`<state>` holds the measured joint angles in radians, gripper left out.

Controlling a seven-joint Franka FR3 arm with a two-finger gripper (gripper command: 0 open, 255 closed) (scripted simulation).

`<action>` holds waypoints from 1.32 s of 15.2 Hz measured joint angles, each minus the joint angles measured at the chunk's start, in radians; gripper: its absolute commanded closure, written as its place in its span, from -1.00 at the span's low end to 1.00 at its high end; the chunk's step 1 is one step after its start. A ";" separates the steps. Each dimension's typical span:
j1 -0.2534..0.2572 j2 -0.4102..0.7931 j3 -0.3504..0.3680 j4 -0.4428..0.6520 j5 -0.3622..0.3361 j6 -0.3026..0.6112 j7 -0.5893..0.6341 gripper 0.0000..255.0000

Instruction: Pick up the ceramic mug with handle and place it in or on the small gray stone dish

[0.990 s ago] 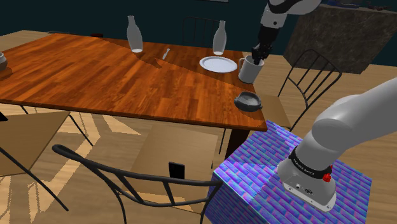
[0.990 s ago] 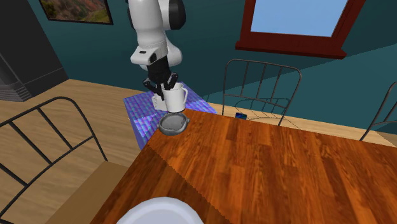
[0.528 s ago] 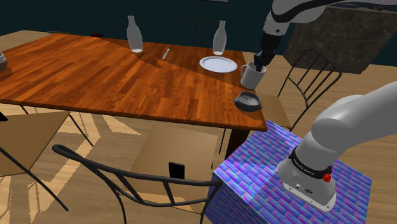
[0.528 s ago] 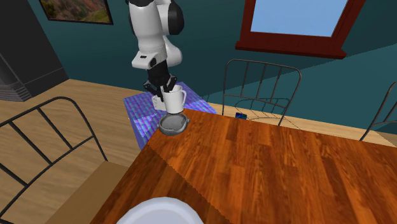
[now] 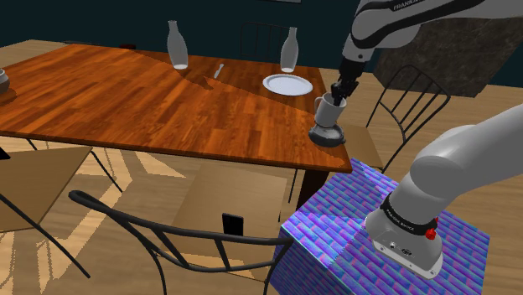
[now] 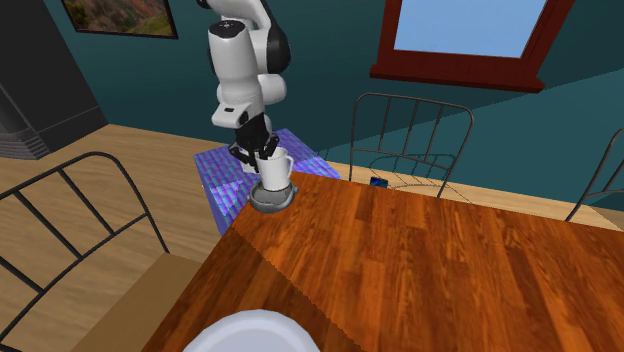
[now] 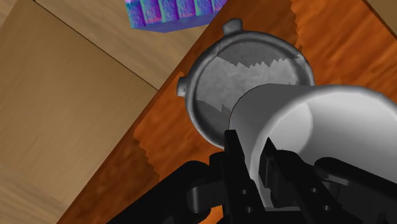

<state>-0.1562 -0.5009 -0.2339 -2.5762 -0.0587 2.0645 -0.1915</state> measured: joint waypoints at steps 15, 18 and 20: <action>0.002 0.030 -0.007 -0.041 0.001 0.072 -0.005 -1.00; 0.001 0.020 -0.005 -0.033 0.000 0.055 -0.003 -1.00; 0.000 0.006 -0.002 0.008 0.001 0.000 -0.002 -1.00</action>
<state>-0.1557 -0.4948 -0.2356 -2.5680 -0.0582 2.0644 -0.1937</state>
